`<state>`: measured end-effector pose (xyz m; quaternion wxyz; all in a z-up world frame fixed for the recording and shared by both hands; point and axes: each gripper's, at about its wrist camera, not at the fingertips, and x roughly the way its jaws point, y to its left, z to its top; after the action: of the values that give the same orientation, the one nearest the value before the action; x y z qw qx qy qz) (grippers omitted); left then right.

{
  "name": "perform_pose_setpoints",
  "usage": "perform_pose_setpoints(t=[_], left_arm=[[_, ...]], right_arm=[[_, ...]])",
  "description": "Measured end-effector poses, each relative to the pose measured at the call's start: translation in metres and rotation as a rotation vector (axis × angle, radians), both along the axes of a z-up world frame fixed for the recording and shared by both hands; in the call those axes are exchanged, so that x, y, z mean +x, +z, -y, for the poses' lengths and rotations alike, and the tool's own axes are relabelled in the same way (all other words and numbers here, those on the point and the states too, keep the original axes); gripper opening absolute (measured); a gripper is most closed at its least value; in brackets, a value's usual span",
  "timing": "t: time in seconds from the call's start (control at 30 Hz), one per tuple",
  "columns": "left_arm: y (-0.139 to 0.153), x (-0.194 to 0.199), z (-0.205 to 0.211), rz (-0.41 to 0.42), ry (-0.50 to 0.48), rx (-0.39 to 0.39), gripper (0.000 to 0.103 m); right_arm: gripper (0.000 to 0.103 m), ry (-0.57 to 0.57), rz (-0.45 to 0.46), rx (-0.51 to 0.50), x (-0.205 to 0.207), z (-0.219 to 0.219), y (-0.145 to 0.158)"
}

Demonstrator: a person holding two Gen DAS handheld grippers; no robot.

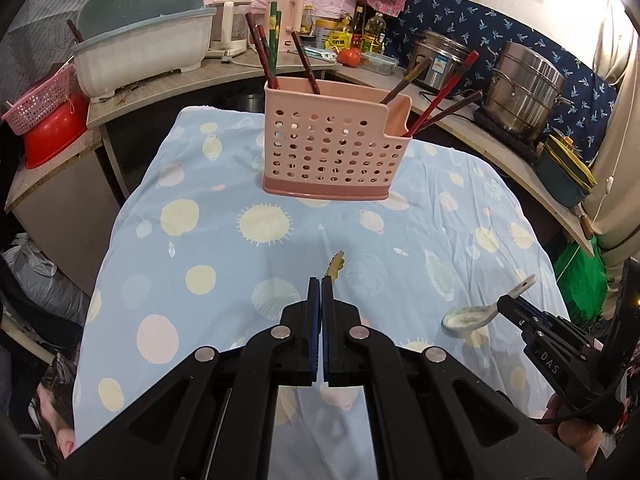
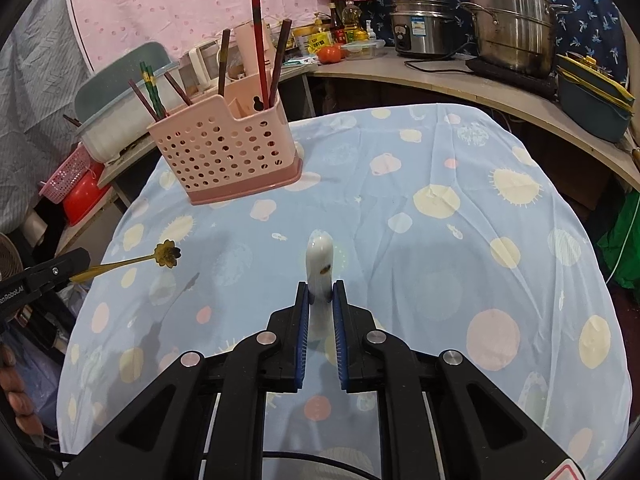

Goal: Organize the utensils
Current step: 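Lift both spoons and carry them up over the pink basket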

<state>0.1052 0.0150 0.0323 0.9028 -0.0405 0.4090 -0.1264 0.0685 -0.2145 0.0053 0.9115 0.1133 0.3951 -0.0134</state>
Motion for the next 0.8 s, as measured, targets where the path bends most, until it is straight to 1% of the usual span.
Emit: perform_pose_setpoints(t=[0.17,0.37,0.5,0.7,0.8], left_arm=[[0.014,0.001,0.003,0.015,-0.005,0.002,0.0],[0.023,0.002,0.007,0.023,-0.013,0.004,0.0],[0.032,0.004,0.009,0.032,-0.017,0.009,0.0],[0.059,0.014,0.01,0.071,-0.014,0.025,0.0],[0.079,0.024,0.009,0.101,-0.01,0.034,0.0]], right_arm=[[0.01,0.007,0.025,-0.003,0.001,0.0,0.011],[0.01,0.01,0.042,0.003,0.001,0.001,0.019],[0.01,0.025,0.066,0.001,0.002,-0.002,0.032],[0.01,0.056,0.121,-0.013,0.013,-0.01,0.061],[0.01,0.071,0.148,-0.019,0.023,-0.015,0.077]])
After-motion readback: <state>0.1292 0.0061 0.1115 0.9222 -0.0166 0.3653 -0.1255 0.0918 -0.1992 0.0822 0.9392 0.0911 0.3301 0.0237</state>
